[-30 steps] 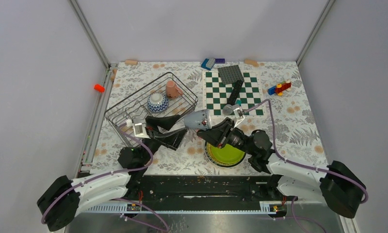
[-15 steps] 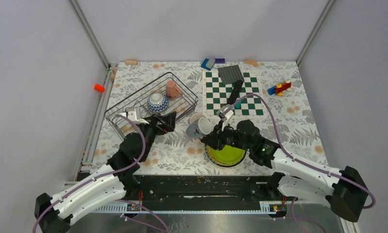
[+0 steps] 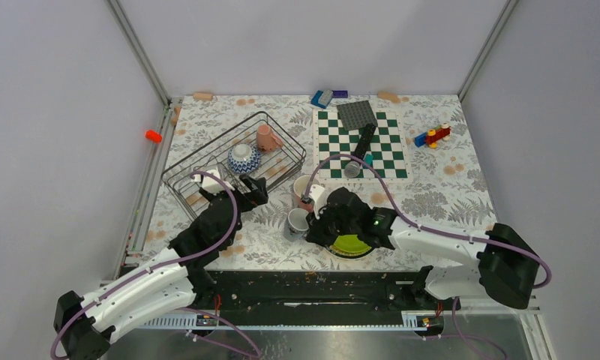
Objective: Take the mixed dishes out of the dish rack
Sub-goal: Place the cup at the center of the board.
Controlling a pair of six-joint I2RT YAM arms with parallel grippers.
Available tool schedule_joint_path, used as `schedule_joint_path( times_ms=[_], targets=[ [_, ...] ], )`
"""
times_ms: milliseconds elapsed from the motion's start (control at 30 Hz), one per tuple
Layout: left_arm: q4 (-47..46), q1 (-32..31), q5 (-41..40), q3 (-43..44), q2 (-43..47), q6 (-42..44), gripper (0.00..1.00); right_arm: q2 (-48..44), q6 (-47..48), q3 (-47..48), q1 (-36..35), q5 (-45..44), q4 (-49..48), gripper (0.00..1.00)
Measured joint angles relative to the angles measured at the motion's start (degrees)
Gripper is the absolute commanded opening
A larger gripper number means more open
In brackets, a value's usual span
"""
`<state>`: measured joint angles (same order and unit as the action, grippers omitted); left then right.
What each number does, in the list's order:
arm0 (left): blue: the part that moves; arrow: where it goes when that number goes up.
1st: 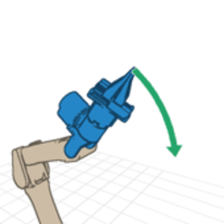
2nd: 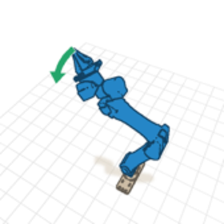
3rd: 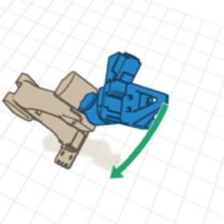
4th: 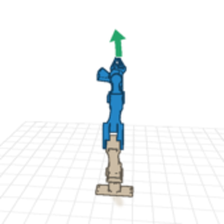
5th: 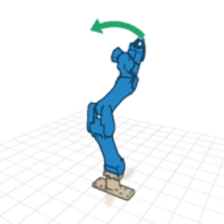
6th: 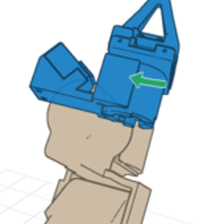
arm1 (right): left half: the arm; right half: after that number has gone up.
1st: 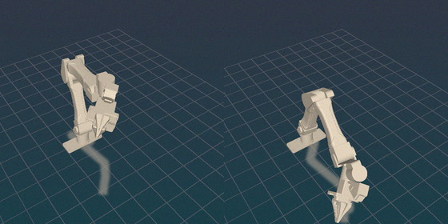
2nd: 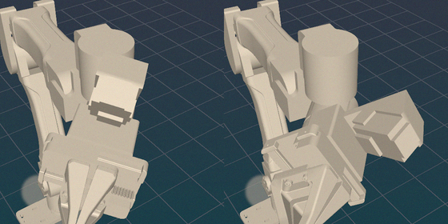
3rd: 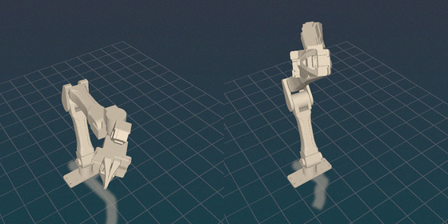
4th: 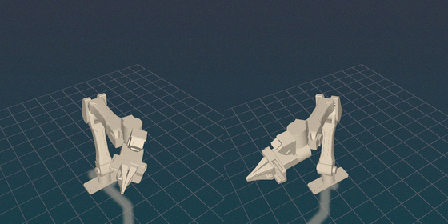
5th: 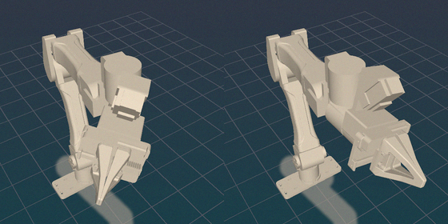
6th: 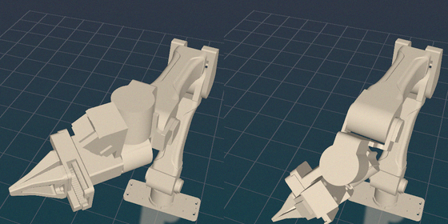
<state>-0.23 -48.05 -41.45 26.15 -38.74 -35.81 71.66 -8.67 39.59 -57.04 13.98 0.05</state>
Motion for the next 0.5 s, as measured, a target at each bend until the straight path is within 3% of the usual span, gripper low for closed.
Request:
schedule_joint_path(
  times_ms=[267,500],
  targets=[
    [0.6,0.0,-0.6,0.9,-2.1,0.3,0.99,8.8,2.3,4.4,-1.5,-5.7,1.5,0.04],
    [0.7,0.0,-0.5,1.3,-3.4,0.4,0.99,10.5,3.8,4.8,-1.9,-10.4,1.6,0.11]
  ],
)
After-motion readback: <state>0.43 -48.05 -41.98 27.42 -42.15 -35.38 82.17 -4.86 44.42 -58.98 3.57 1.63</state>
